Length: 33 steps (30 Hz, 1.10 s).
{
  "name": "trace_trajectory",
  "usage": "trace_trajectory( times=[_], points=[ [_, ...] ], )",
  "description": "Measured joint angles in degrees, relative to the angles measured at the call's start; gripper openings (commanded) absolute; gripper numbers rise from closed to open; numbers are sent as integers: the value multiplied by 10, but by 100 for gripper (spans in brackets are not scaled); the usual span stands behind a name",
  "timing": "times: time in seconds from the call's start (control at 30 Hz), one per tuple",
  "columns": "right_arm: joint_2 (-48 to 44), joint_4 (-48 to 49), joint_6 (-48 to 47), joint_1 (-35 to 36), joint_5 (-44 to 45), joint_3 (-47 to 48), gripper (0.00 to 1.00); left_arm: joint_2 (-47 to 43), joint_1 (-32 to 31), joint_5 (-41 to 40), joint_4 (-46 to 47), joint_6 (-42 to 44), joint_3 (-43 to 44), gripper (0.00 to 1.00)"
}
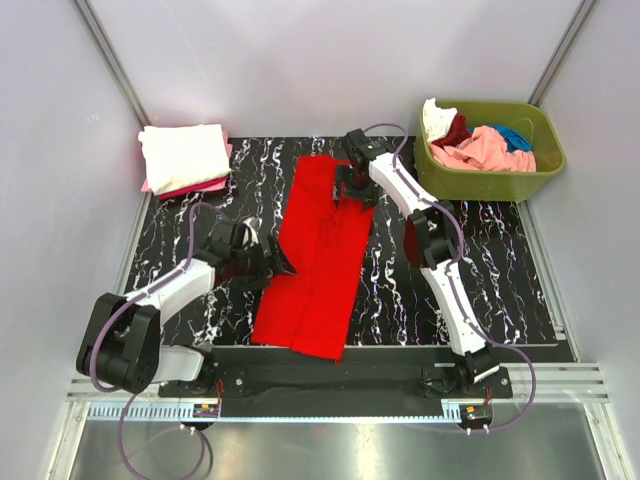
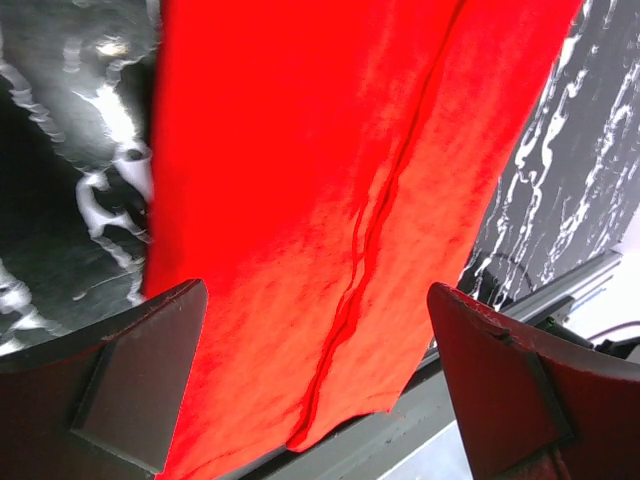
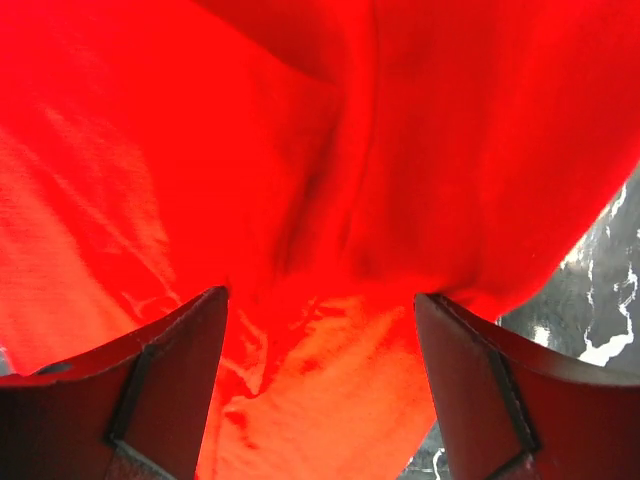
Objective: Fold and stack the t-shirts
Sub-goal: Fold the tshirt
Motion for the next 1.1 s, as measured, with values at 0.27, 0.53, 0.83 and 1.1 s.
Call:
trace_trajectory(
  times=[0.27,0.53,0.83,1.1],
  points=[
    [62,17,-5,-20,-75,101,87,-9,-18,11,107,-45,-84,99],
    [75,98,17,-46,-146,106,89,-43,-21,8,147,-56,-123,99],
    [76,147,14,-58,-211,96,100,-71,-29,-45,-13,-23,-38,99],
    [-105,154,9,-70,-225,-101,100,-172,-66,-130,-125,17,147,99]
  ],
)
